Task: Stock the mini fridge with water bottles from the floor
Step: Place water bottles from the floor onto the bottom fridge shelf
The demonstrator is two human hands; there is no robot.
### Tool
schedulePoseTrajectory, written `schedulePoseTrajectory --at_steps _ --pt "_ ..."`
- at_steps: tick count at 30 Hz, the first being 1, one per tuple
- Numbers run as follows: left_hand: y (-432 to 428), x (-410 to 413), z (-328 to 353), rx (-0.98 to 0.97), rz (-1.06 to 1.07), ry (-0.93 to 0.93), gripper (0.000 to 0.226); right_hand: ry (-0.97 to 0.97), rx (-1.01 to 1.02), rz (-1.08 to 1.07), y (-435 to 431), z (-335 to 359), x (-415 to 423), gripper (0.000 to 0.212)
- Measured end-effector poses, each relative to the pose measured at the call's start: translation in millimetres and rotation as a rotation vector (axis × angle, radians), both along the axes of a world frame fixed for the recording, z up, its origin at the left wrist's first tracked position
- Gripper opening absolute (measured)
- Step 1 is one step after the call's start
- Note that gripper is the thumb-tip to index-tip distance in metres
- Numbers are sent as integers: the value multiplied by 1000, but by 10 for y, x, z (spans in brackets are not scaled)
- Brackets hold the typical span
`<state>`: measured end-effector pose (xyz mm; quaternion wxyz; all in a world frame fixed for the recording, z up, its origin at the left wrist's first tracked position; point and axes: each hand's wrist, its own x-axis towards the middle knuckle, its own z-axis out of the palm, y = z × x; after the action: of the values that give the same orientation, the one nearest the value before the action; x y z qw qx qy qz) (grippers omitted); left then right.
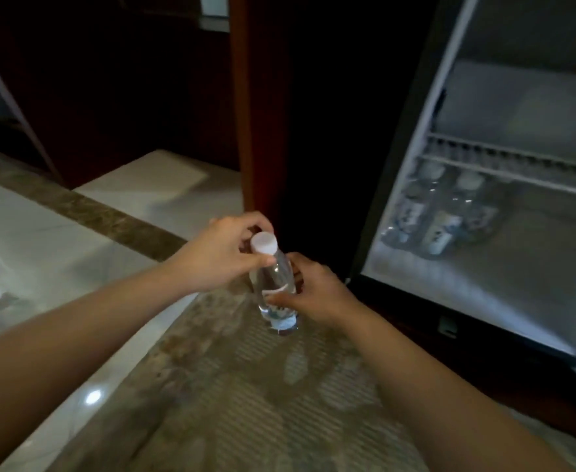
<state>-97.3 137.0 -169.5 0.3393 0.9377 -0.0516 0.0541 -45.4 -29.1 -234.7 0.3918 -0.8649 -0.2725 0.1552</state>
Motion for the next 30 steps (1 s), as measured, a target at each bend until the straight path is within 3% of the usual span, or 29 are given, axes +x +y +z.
schedulePoseTrajectory --at_steps 12,23,30 --pt "-1786 927 -107 -152 -165 -109 38 -23 42 -432 -1699 144 394 49" --pt "-2781 1397 -619 -412 -102 14 30 -44 152 -728 -2516 138 919 54" --pt "-3014 1547 -836 -410 -129 139 35 -77 76 -828 -2549 65 1247 49"
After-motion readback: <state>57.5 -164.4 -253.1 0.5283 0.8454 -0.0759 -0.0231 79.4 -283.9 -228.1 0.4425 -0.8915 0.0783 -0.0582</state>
